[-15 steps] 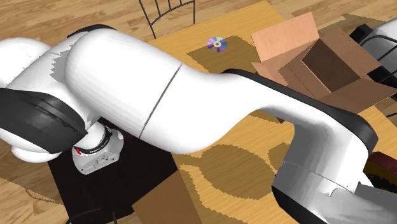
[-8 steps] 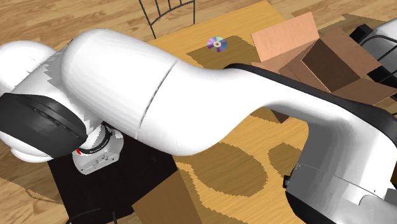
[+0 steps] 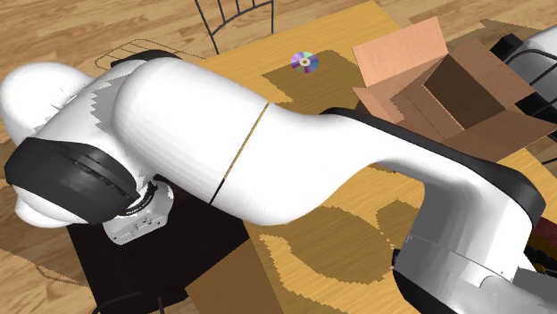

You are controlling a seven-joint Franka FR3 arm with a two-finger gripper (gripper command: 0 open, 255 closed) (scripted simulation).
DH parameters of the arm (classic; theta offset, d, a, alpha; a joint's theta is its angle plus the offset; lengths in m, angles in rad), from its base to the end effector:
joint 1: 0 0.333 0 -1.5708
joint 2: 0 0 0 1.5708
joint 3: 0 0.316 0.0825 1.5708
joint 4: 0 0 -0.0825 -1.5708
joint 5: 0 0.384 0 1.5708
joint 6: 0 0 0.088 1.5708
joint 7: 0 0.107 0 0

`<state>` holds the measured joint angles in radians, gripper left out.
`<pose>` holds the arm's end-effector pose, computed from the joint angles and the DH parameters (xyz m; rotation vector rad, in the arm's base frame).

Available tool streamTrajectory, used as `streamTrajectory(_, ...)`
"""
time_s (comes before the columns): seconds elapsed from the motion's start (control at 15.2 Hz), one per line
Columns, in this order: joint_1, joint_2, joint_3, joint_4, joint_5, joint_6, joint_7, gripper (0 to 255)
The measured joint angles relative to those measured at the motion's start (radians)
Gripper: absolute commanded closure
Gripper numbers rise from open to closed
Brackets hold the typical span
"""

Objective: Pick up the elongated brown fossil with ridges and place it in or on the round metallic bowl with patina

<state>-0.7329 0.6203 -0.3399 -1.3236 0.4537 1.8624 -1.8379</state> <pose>0.4184 -0.5863 0.3847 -2.8757 -1.0145 -0.3493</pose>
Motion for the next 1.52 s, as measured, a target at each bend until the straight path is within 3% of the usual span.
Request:
streamTrajectory(0.79,0.002,0.027,0.008,-0.053,0.016,0.075,-0.026,255)
streamTrajectory(0.86,0.002,0.026,0.008,-0.054,0.016,0.076,-0.026,0)
streamTrajectory(1.25,0.002,0.025,0.008,-0.053,0.016,0.076,-0.026,0)
streamTrajectory(1.52,-0.009,-0.006,-0.003,-0.011,0.001,0.005,-0.016,0)
